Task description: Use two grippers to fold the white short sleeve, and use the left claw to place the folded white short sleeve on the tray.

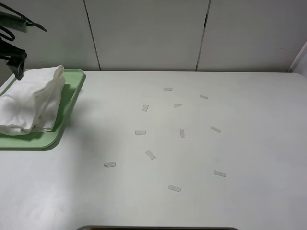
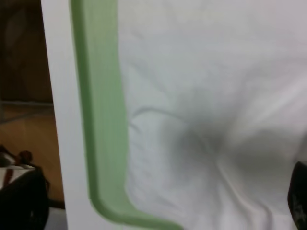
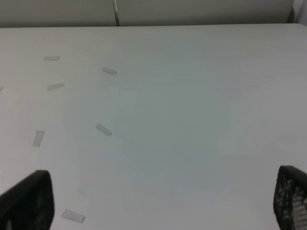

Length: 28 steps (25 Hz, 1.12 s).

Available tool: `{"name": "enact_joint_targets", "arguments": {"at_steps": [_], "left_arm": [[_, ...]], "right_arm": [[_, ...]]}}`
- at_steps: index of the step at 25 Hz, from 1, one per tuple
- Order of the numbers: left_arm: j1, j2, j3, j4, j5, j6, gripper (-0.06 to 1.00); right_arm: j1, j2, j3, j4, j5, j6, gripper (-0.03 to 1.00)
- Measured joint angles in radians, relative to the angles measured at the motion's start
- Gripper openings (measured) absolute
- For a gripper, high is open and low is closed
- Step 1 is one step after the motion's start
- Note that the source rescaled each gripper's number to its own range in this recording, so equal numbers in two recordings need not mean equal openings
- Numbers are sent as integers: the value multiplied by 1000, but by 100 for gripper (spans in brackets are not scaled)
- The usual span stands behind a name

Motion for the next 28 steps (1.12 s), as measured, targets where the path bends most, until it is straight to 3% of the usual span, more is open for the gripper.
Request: {"name": "enact_joint_targets", "arguments": {"at_steps": [11,18,21,28], "left_arm": [[0,-219,-29,-123,171,1,99],[0,-352,-3,-224,176,33,98],[0,-439,57,-265,176,56,98],[0,-629,232,-269,176,71,98]], "right_arm": [[0,0,0,0,0,0,100],[0,0,0,0,0,0,100],[0,0,0,0,0,0,100],[0,0,0,0,0,0,100]]}}
